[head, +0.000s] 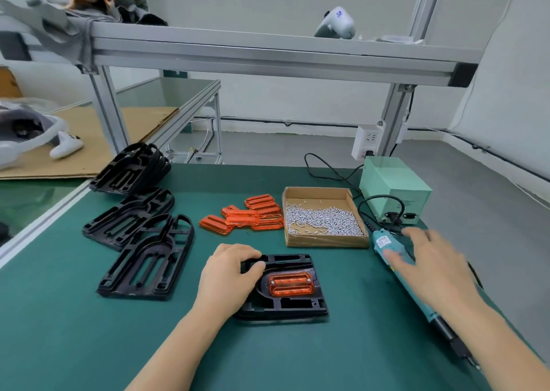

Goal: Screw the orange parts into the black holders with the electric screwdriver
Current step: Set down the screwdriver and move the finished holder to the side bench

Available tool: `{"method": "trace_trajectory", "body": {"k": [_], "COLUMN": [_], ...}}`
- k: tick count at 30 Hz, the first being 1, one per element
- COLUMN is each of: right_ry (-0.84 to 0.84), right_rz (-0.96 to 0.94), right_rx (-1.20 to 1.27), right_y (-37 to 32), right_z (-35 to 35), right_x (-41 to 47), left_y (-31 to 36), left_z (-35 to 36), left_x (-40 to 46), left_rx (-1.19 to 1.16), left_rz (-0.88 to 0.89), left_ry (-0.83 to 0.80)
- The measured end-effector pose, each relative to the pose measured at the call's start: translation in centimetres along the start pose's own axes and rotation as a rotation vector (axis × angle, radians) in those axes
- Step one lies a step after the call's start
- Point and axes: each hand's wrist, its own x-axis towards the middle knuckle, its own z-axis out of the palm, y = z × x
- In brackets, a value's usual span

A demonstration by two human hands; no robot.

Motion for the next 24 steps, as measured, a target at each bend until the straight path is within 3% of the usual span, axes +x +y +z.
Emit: {"method": "trace_trajectory", "body": {"k": [4, 10, 16, 24], "right_ry": [0.076, -0.063, -0.197, -0.167], "right_rz": [-0.326, -0.662, -0.723, -0.688], "right_rx": [0.284, 0.391, 0.355, 0.32], "right_y": [-3.6, -8.8, -11.8, -12.1], "right_z": [-0.1, 1.9, 4.8, 6.3], "right_x": [-1.2, -1.9, -1.4, -1.0], "left_y": [0.3, -0.4, -1.7, -2.3], "left_z": [-0.7, -1.9, -1.9, -1.4], "left_x": [-0.4, -3.7, -5.5, -5.6], "left_rx": [0.032, 0.033, 0.157, 0.116], "left_rz": [0.021, 0.125, 0.126, 0.092], "left_ry": [-0.01, -0.038, -0.13, -0.154]}}
